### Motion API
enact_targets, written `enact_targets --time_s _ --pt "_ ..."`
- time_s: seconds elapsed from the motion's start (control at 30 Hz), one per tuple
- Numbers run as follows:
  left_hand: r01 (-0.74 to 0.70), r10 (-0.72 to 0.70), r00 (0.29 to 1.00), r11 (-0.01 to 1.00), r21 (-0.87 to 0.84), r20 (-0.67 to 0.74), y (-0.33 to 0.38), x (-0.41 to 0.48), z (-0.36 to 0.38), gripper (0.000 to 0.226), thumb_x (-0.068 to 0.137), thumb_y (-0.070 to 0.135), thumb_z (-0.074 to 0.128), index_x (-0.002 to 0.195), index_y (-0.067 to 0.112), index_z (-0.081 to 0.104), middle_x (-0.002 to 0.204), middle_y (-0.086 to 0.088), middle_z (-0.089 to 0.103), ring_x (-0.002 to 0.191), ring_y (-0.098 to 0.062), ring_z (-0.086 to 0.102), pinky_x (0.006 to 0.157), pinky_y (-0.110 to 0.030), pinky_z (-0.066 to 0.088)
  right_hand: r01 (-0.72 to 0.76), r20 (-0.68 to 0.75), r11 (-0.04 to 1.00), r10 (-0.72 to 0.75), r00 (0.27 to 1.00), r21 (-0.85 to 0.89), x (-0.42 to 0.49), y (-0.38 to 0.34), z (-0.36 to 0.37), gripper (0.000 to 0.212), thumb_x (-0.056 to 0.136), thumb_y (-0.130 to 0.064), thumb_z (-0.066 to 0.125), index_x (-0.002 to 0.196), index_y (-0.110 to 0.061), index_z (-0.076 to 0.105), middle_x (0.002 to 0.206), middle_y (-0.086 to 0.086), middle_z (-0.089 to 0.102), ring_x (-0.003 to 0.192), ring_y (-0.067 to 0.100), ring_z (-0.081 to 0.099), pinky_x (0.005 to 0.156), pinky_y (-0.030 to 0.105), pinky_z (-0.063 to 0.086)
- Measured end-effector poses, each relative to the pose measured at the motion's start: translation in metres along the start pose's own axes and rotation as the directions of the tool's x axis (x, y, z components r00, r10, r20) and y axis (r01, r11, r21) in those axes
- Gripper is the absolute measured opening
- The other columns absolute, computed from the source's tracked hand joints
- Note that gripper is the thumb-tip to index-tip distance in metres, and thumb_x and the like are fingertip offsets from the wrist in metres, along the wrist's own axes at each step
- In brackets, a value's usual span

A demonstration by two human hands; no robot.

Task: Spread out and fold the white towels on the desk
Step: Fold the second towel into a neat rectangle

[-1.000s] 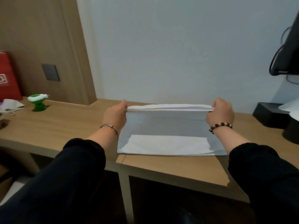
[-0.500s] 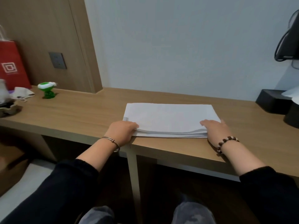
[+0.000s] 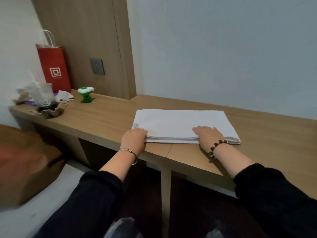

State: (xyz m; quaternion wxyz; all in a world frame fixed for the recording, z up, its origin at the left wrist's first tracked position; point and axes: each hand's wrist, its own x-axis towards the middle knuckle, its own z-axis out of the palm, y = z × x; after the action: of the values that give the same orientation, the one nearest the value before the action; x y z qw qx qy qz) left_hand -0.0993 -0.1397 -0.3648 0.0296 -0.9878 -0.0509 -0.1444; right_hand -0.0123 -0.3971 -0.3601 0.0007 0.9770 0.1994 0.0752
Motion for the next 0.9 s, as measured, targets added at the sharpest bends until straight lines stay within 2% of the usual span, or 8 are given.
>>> enact_targets --time_s 0.1,0.17,0.23,0.3,0.47,0.57,0.73,0.9 --pt "-0.111 0.119 0.986 0.991 0.072 -0.117 -0.003 0.002 -0.006 0.026 0.084 0.005 0.049 0.103 0.020 0.059 0.101 0.002 0.061 0.095 -0.019 0.056 0.078 -0.027 0.041 -0.030 0.033 0.992 0.026 0.999 0.124 -0.001 0.002 0.011 0.060 0.095 0.000 0.027 0.148 -0.030 0.027 0.156 -0.002 0.023 0.143 0.017 0.021 0.117 0.040 0.015" --pt "-0.219 0.237 0.948 0.970 0.102 -0.213 -0.007 0.003 -0.008 0.027 0.084 0.002 0.047 0.102 0.018 0.059 0.103 0.001 0.060 0.100 -0.020 0.053 0.081 -0.026 0.035 -0.031 0.029 0.991 0.028 0.999 0.130 0.001 0.004 0.012 0.061 0.096 0.001 0.028 0.148 -0.031 0.026 0.157 -0.003 0.022 0.143 0.017 0.020 0.117 0.039 0.015" --pt "-0.333 0.354 0.921 0.931 0.149 -0.159 -0.010 0.001 -0.008 0.026 0.086 0.003 0.046 0.103 0.017 0.059 0.104 0.000 0.059 0.101 -0.021 0.051 0.085 -0.027 0.035 -0.033 0.029 0.993 0.030 0.999 0.118 0.002 0.002 0.012 0.061 0.096 0.000 0.028 0.148 -0.031 0.025 0.157 -0.002 0.022 0.143 0.017 0.021 0.117 0.039 0.016" --pt "-0.391 0.404 0.913 0.905 0.168 -0.052 -0.013 -0.003 -0.003 0.021 0.087 0.007 0.045 0.100 0.019 0.056 0.102 0.002 0.058 0.097 -0.017 0.050 0.082 -0.025 0.034 -0.037 0.032 0.993 0.034 0.999 0.111 0.001 0.001 0.011 0.061 0.096 0.001 0.027 0.149 -0.030 0.024 0.157 -0.002 0.021 0.144 0.017 0.020 0.117 0.040 0.017" --pt "-0.363 0.363 0.929 0.932 0.018 -0.078 -0.007 -0.007 0.002 0.017 0.091 0.016 0.044 0.097 0.015 0.059 0.101 0.001 0.059 0.095 -0.019 0.051 0.073 -0.030 0.042 -0.021 0.046 0.994 0.016 0.999 0.111 0.000 0.001 0.008 0.064 0.095 0.004 0.028 0.149 -0.030 0.023 0.157 -0.002 0.019 0.144 0.017 0.018 0.118 0.040 0.014" --pt "-0.313 0.310 0.948 0.949 -0.040 -0.070 0.006 -0.006 -0.002 0.022 0.093 0.021 0.043 0.102 0.014 0.062 0.104 -0.002 0.059 0.099 -0.021 0.049 0.069 -0.032 0.045 -0.011 0.051 0.996 0.006 0.999 0.084 0.000 0.000 0.004 0.060 0.096 0.001 0.029 0.149 -0.028 0.024 0.157 -0.001 0.020 0.144 0.018 0.019 0.118 0.041 0.015" --pt "-0.290 0.286 0.953 0.957 -0.025 -0.097 0.008 -0.005 -0.001 0.026 0.094 0.027 0.042 0.107 0.016 0.063 0.106 -0.001 0.060 0.101 -0.021 0.051 0.069 -0.031 0.047 0.178 -0.088 0.965 -0.164 0.983 0.193 -0.004 -0.014 0.006 0.042 0.100 -0.014 0.041 0.140 -0.027 0.044 0.148 -0.001 0.040 0.136 0.021 0.038 0.112 0.033 0.027" --pt "-0.311 0.295 0.940 0.947 -0.078 -0.170 0.010 -0.006 -0.003 0.012 0.087 0.015 0.055 0.092 0.008 0.063 0.099 -0.007 0.059 0.095 -0.025 0.052 0.060 -0.033 0.043 0.167 -0.115 0.944 -0.139 0.984 0.286 -0.009 -0.016 0.013 0.034 0.099 -0.019 0.046 0.131 -0.024 0.056 0.140 -0.002 0.051 0.130 0.020 0.045 0.110 0.032 0.031"
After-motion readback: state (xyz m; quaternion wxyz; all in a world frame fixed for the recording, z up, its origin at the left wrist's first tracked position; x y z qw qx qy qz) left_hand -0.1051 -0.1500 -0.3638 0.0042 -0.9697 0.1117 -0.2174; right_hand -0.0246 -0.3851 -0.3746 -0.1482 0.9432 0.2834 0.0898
